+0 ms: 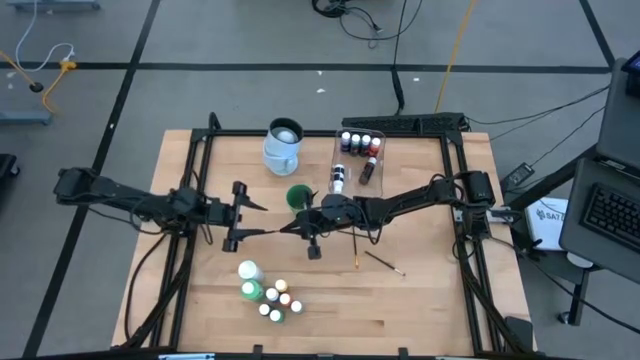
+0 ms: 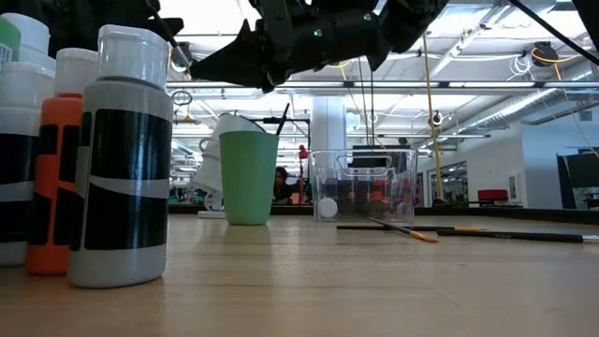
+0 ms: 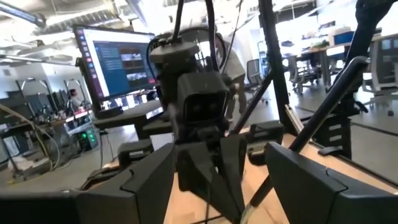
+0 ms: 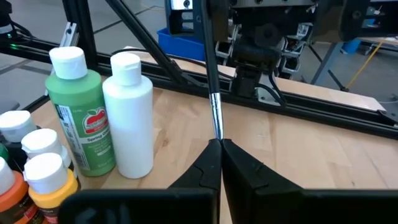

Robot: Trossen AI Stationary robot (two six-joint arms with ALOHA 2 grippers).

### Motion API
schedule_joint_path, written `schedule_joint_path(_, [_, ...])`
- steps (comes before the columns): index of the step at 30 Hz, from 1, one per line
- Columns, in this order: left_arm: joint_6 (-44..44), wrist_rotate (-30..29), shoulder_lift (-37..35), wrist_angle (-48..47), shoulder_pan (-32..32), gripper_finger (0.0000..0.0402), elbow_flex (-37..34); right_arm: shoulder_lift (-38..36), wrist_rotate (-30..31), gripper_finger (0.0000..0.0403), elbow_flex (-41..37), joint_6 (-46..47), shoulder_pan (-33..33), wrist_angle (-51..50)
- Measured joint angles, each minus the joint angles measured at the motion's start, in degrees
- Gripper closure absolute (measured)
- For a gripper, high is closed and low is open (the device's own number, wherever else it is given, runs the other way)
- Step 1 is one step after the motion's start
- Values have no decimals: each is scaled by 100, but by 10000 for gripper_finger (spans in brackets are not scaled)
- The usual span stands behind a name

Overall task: Pick & Place Paint Supplies
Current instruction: Put the silver paintbrush into the green cup

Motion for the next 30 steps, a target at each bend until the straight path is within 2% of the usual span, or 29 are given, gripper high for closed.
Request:
schedule_joint_path(8, [27,450,273,393,0,147,2,0,9,402,0,-85,0,-2])
schedule_joint_path(16, [226,-139,272,280,4,147,0,-6,11,402,-4,-392,143,89])
schedule_joint_path(22, [337,-153,235,229,4,147,0,-168,74,402,-14,-396,300,-94])
schedule_joint_path(24, [367,-153,198,174,4,147,0,-407,392,402,-16,-407,383,-261])
schedule_joint_path(27, [363,-99,103,50,4,147,0,-810,1286,402,1,-575,554,-810])
schedule_joint_path(30, [396,314,15,-133,4,147,0,-996,1602,402,0,-636,630,-1086])
